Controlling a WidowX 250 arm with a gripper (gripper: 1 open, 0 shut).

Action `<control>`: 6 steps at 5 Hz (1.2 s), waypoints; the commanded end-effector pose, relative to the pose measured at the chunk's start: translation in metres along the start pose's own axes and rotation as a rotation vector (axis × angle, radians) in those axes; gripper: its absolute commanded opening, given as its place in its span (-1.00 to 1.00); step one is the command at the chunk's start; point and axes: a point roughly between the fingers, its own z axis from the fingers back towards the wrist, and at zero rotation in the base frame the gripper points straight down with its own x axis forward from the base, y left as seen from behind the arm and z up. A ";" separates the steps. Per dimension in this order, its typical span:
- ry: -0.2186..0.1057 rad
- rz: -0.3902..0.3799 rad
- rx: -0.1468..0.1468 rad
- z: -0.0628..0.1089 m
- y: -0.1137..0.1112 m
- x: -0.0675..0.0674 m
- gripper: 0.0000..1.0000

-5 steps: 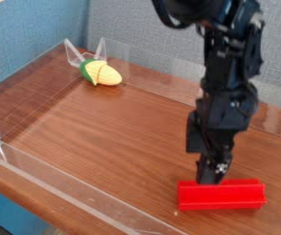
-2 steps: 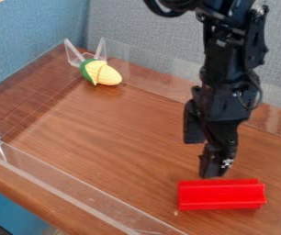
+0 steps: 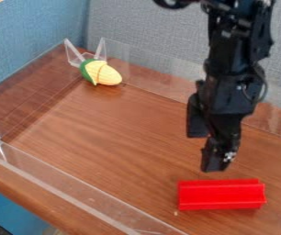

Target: Put the red object to the right side of the table

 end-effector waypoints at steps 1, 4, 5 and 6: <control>-0.075 -0.059 0.062 0.020 -0.001 0.002 1.00; -0.107 -0.182 0.089 0.015 0.004 -0.008 1.00; -0.113 -0.223 0.093 0.015 0.010 -0.006 1.00; -0.118 -0.269 0.101 0.008 0.015 0.002 -1.00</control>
